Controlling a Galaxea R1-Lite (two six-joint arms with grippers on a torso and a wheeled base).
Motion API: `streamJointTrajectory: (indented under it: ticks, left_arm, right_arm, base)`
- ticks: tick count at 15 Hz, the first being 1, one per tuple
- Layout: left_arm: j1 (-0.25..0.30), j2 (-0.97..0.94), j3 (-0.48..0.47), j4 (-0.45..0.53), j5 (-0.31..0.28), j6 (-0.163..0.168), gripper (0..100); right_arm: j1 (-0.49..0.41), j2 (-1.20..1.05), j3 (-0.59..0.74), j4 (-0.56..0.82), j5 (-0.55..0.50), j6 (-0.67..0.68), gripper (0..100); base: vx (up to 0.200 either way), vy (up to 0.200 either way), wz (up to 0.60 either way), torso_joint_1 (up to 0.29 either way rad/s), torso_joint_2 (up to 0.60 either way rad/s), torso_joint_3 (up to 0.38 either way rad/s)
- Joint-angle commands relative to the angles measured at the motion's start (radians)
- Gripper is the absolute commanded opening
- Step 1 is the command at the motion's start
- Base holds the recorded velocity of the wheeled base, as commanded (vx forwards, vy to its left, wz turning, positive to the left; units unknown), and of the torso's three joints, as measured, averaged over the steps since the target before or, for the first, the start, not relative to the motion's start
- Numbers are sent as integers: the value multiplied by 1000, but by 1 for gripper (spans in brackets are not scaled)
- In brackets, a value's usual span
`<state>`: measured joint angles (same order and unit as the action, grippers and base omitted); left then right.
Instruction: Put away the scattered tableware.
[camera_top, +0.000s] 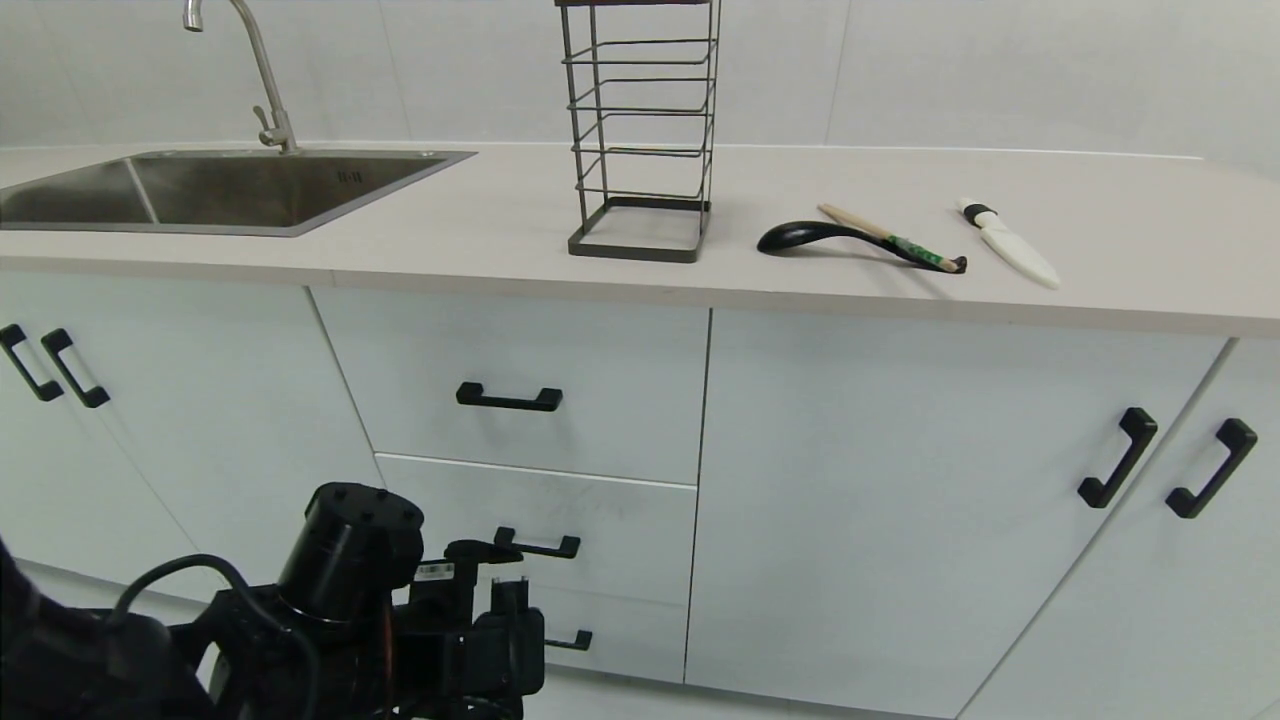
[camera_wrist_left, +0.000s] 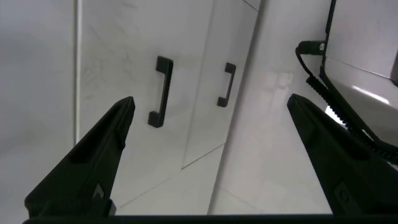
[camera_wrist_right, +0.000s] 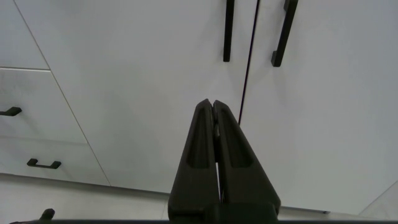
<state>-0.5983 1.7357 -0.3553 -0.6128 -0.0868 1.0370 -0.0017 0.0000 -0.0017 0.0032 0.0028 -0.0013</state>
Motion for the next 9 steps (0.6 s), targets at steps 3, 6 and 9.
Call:
streamJointTrajectory:
  ticks: [3,6,9]
  left_arm:
    - [20,136,18,-99,64,5,100]
    - [31,297,24,-254,70,5,100]
    - [43,433,24,-473,64,-5,100]
  right_arm:
    - [0,2,0,0,0,0,0]
    - [0,2,0,0,0,0,0]
    - [0,2,0,0,0,0,0]
  base:
    - [0,0,0,0,0,0]
    - [0,0,0,0,0,0]
    - [0,0,0,0,0,0]
